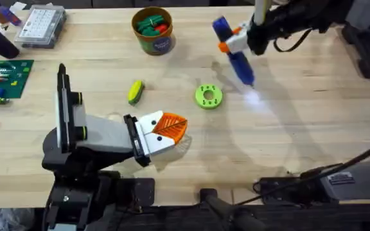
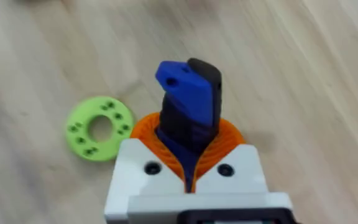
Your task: Pick up the gripper from the table and insert it into the empty holder that is missing its gripper. Then pick up a screw, insert it into the mounting hole, and use the screwdriver to tighten it. Finally, clean up the table by picking up the vegetable and placing it into the bucket.
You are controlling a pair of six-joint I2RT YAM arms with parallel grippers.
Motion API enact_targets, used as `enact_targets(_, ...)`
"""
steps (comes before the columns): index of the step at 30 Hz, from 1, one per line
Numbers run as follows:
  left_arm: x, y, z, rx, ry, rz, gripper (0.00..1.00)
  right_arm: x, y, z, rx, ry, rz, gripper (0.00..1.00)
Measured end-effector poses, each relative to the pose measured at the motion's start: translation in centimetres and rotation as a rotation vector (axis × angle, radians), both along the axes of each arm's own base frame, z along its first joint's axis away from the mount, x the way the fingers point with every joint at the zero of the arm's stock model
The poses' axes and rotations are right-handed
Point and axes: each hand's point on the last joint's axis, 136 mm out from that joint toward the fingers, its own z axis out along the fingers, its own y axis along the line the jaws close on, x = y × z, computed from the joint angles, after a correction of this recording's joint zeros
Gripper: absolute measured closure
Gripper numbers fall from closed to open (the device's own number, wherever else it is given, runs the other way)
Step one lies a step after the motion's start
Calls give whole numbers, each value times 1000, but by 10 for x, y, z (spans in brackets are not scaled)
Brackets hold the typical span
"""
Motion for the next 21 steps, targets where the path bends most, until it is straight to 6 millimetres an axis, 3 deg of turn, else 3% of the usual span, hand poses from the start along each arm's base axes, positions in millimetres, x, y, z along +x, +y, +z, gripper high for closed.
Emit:
enact_targets(7,0,0,0,0,0,0,985,15,-42,-20,-287,-92,-51,969)
enact_targets(15,0,0,0,0,0,0,985,5,-84,-47,-581,-61,-5,969)
enact_targets(21,0,0,0,0,0,0,985,-2,-98,-90,-707,44,68,968)
